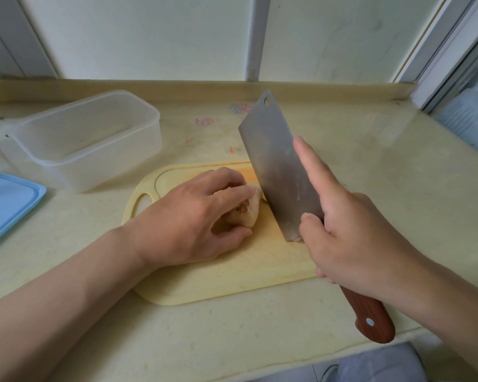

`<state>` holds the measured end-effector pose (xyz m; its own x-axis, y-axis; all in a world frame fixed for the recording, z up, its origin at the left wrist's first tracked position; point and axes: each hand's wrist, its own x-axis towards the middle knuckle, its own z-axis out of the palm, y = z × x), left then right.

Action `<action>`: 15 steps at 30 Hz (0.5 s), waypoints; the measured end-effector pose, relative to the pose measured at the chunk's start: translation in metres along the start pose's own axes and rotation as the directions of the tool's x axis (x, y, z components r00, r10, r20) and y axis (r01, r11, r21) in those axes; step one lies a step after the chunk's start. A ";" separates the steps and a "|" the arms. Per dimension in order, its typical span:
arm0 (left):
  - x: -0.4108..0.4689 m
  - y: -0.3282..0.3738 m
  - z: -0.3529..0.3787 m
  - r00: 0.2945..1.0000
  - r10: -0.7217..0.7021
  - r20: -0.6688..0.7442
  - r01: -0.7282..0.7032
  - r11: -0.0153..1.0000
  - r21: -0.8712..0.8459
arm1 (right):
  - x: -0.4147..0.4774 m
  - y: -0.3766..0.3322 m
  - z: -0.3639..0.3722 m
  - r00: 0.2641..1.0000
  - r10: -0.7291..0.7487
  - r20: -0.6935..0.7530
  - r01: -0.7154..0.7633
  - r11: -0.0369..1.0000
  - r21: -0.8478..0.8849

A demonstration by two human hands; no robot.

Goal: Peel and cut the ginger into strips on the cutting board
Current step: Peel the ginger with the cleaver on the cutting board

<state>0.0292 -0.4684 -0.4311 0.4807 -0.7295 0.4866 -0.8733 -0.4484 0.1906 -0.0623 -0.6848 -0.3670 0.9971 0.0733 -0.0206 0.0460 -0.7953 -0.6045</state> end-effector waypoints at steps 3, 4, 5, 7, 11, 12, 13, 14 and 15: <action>0.000 0.001 -0.001 1.000 -0.007 0.004 0.007 1.000 0.003 | -0.001 0.001 0.001 1.000 -0.014 0.001 0.014 1.000 -0.008; 0.000 0.001 -0.001 1.000 -0.009 0.006 0.009 1.000 0.004 | -0.001 0.001 0.001 1.000 -0.018 0.003 0.018 1.000 -0.010; 0.000 0.001 -0.001 1.000 -0.010 0.009 0.010 1.000 0.003 | -0.001 0.001 0.001 1.000 -0.018 0.007 0.018 1.000 -0.012; 0.001 0.001 0.000 1.000 -0.008 0.014 0.008 1.000 0.001 | -0.001 0.001 0.001 1.000 -0.014 0.012 0.014 1.000 -0.019; 0.001 0.000 0.000 1.000 -0.002 0.014 0.002 1.000 0.004 | -0.001 -0.001 -0.002 1.000 -0.008 0.028 0.010 0.999 -0.046; 0.001 0.000 0.000 1.000 -0.002 0.013 0.002 1.000 0.004 | -0.001 -0.002 -0.004 0.999 -0.002 0.040 0.004 0.999 -0.049; 0.000 0.000 0.000 1.000 -0.001 0.014 0.001 1.000 0.004 | -0.001 -0.002 -0.006 0.998 0.006 0.055 -0.004 0.999 -0.051; 0.000 0.000 0.000 1.000 0.000 0.015 0.000 1.000 0.003 | -0.002 -0.002 -0.009 0.997 0.018 0.074 -0.014 0.998 -0.055; 0.000 0.000 0.000 1.000 0.000 0.014 0.000 1.000 0.000 | -0.004 -0.003 -0.012 0.995 0.031 0.095 -0.026 0.998 -0.059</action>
<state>0.0291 -0.4685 -0.4307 0.4821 -0.7365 0.4746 -0.8731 -0.4488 0.1904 -0.0653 -0.6897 -0.3557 0.9878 0.1053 -0.1150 0.0239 -0.8312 -0.5554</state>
